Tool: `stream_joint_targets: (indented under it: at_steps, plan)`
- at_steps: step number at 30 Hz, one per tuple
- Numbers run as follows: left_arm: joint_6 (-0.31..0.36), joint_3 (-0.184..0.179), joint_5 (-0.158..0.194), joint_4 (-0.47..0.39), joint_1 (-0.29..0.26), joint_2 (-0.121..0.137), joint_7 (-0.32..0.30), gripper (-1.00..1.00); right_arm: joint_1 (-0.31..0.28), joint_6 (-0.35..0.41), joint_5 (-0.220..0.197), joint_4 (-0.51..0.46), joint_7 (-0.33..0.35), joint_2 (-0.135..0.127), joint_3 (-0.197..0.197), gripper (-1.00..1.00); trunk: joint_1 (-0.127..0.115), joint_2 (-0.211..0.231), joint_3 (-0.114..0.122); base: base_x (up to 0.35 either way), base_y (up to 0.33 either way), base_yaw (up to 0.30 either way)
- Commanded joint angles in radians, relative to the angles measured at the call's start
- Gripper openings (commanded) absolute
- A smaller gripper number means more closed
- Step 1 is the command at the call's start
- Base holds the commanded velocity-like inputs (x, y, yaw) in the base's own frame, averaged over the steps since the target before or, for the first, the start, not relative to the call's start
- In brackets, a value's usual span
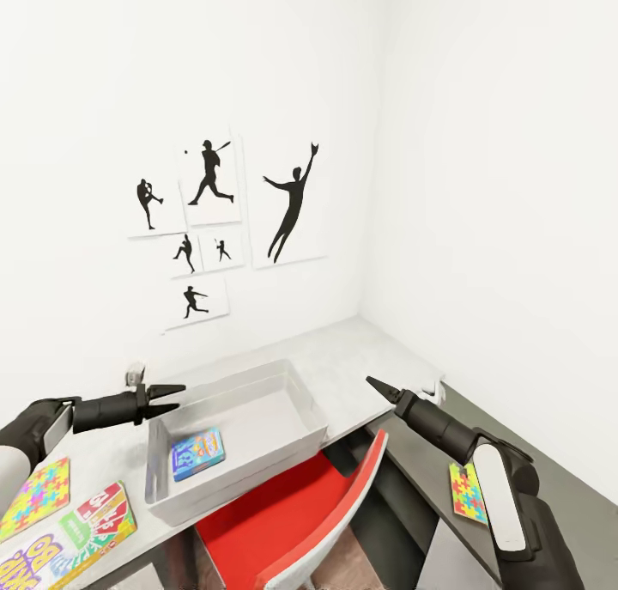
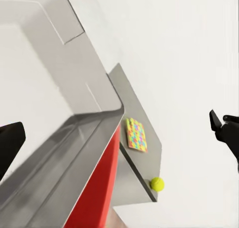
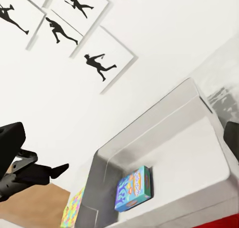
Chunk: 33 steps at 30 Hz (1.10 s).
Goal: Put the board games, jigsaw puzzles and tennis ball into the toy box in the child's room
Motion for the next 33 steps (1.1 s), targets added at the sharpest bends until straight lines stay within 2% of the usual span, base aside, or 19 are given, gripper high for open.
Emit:
stream_joint_targets:
  at_steps: [1,9,18,26,33]
  plan:
    - [0.009,0.004,-0.003,0.000,0.000,0.001,-0.009,1.00,-0.001,0.007,0.000,0.000,0.004,0.001,-0.003,1.00,0.000,-0.001,-0.001,-0.124,0.000,0.000]
    - [0.004,0.004,-0.003,0.000,0.000,0.003,-0.031,1.00,-0.001,0.007,-0.001,0.000,0.004,0.001,-0.002,1.00,0.000,-0.001,-0.001,-0.104,0.012,0.000]
    - [0.004,0.004,-0.002,0.000,0.000,0.004,-0.036,1.00,-0.001,0.007,-0.001,0.000,0.004,0.001,-0.002,1.00,0.000,-0.001,0.000,-0.265,0.088,-0.007]
    - [0.004,0.005,-0.001,0.000,0.000,0.004,-0.036,1.00,-0.001,0.007,-0.001,0.000,0.004,0.001,-0.002,1.00,0.000,-0.001,0.006,-0.275,0.128,-0.158]
    - [0.002,0.005,0.001,-0.001,0.000,0.004,-0.037,1.00,-0.001,0.008,-0.001,0.000,0.004,0.001,-0.003,1.00,0.000,-0.001,0.013,-0.095,0.058,-0.218]
